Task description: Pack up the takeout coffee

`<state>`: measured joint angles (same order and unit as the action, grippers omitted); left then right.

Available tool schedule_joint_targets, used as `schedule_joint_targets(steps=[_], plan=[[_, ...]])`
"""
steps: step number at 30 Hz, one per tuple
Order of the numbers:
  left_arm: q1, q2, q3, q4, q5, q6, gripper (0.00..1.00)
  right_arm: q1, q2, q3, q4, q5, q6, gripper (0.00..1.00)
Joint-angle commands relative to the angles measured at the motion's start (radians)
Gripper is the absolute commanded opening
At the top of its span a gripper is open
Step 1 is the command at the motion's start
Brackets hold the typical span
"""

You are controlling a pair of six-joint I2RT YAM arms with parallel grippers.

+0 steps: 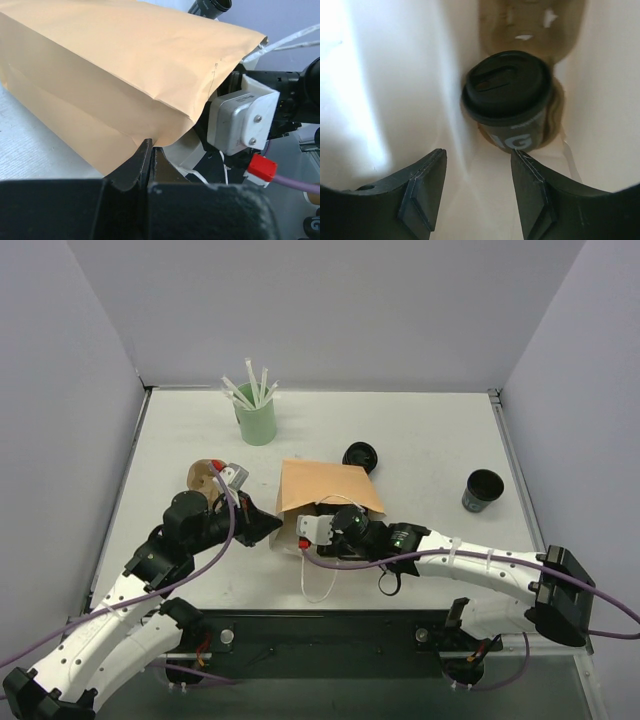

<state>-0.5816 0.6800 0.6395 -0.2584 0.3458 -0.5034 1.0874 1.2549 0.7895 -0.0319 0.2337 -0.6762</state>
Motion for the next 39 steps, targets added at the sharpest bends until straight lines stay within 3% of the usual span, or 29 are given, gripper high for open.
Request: schedule_joint_targets(steps=[1, 10, 28, 39], plan=[[-0.003, -0.008, 0.049, 0.031, 0.018, -0.021, 0.0, -0.007, 0.027, 0.059, -0.025, -0.028, -0.013, 0.54], [-0.003, -0.01, 0.034, 0.05, 0.035, -0.044, 0.0, -0.044, 0.061, 0.108, 0.024, -0.028, 0.076, 0.61], [-0.004, -0.039, 0.006, 0.061, 0.044, -0.061, 0.0, -0.055, 0.11, 0.123, 0.101, 0.024, 0.286, 0.62], [-0.003, -0.063, -0.004, 0.053, 0.045, -0.064, 0.0, -0.049, 0.166, 0.142, 0.07, 0.107, 0.366, 0.5]])
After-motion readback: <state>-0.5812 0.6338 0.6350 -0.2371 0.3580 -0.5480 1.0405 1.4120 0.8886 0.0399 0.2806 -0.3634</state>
